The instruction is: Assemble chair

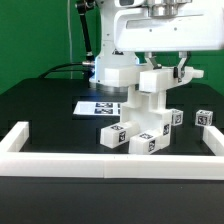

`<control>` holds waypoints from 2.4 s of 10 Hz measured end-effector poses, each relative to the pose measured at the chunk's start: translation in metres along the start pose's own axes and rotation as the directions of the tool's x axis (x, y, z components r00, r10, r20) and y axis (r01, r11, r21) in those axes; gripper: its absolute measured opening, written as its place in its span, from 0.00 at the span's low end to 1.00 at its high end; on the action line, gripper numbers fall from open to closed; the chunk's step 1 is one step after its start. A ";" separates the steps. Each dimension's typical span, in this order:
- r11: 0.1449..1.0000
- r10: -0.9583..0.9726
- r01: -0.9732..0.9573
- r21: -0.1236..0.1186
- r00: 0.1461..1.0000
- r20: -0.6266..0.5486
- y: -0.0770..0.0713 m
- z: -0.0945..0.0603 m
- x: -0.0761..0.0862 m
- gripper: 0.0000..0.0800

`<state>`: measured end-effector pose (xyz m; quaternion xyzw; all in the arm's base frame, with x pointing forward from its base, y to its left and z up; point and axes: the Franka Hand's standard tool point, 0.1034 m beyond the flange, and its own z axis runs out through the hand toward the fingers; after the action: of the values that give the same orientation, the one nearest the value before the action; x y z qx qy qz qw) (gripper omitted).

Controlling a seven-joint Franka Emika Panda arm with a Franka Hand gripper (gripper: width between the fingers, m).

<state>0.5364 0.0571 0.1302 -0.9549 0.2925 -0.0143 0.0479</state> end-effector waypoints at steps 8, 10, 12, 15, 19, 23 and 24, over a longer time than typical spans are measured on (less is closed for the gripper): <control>1.000 -0.026 0.026 0.001 1.000 -0.001 0.000 0.000 0.000 0.36; 1.000 -0.008 0.008 0.000 1.000 0.000 0.000 0.000 0.000 0.36; 1.000 0.013 -0.013 0.000 1.000 0.000 0.000 0.000 0.000 0.36; 0.999 0.051 -0.051 0.001 0.999 0.001 0.000 -0.001 0.001 0.36; 0.976 0.217 -0.217 0.011 0.976 0.010 0.000 0.000 0.001 0.36; 0.983 0.183 -0.183 0.012 0.983 0.010 -0.001 0.000 0.000 0.36; 0.983 0.181 -0.181 0.012 0.983 0.009 -0.001 0.000 0.000 0.36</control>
Offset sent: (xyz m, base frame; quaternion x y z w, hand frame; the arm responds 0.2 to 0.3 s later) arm 0.0000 0.0000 0.0000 0.0000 0.0000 0.0000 1.0000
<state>0.5372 0.0584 0.1301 -0.9242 0.3778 -0.0079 0.0563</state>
